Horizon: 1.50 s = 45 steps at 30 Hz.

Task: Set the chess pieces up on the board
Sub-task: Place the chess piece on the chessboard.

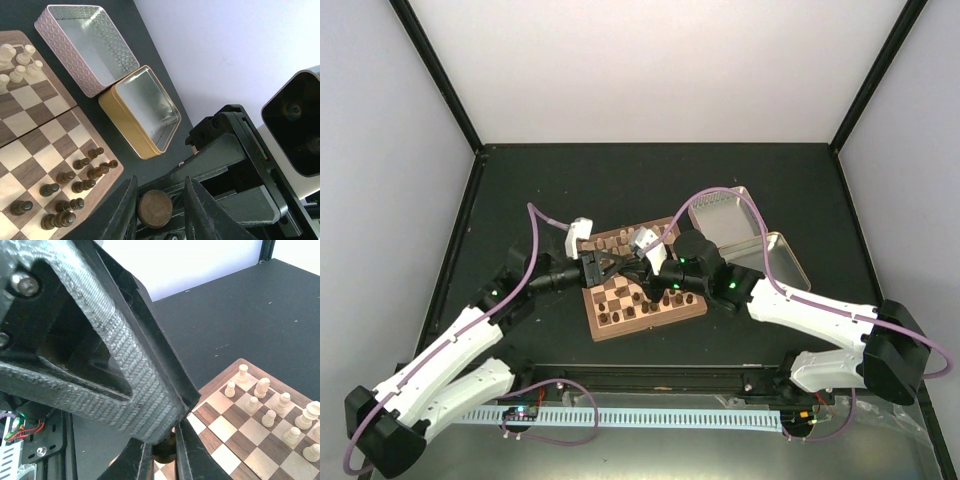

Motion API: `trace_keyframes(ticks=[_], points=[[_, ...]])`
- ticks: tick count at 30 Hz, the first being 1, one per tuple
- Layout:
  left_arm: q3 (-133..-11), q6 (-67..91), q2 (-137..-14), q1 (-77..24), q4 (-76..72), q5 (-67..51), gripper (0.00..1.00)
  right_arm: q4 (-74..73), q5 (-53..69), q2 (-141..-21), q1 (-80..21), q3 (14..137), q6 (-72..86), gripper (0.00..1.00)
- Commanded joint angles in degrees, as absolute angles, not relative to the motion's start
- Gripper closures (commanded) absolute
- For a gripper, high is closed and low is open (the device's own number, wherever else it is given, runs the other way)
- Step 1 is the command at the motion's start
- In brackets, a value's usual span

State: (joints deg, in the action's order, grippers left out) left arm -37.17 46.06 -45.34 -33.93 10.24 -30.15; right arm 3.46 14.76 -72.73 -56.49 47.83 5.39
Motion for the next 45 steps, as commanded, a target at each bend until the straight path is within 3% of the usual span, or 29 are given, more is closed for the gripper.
trace_keyframes(ticks=[1, 8, 12, 15, 18, 22, 27, 35, 45], points=[[-38.08, 44.69, -46.23, -33.91, 9.49, -34.78, 0.76, 4.29, 11.5, -73.41, -56.26, 50.22, 7.42, 0.95], [-39.2, 43.24, -47.91, -33.7, 10.77, -35.66, 0.91, 4.19, 12.02, -72.33, -56.25, 50.06, 8.36, 0.9], [-40.05, 43.78, -47.31, -32.98, 9.93, -34.68, 0.93, 3.31, 13.9, -70.75, -55.01, 50.0, 15.41, 0.62], [-39.59, 46.68, -45.18, -32.02, 6.4, -32.33, 0.93, 12.39, 23.62, -66.52, -52.19, 47.2, 25.48, 0.49], [-38.14, 50.82, -42.46, -31.5, 0.65, -29.29, 0.92, 19.73, 23.6, -63.7, -50.59, 44.01, 36.1, 0.36], [-37.64, 56.05, -40.41, -31.27, -5.47, -26.65, 0.92, 29.08, 21.48, -63.11, -48.79, 40.46, 52.43, 0.29], [-37.27, 62.53, -40.08, -31.22, -11.39, -24.98, 0.92, 38.78, 26.22, -68.02, -48.68, 43.37, 65.98, 0.31], [-35.8, 67.19, -39.88, -31.04, -16.61, -23.13, 0.93, 48.11, 30.64, -73.95, -48.68, 45.38, 72.31, 0.64], [-34.39, 68.63, -39.33, -31.02, -17.88, -22.94, 0.93, 49.83, 30.47, -75.69, -48.68, 46.16, 73.38, 0.71]])
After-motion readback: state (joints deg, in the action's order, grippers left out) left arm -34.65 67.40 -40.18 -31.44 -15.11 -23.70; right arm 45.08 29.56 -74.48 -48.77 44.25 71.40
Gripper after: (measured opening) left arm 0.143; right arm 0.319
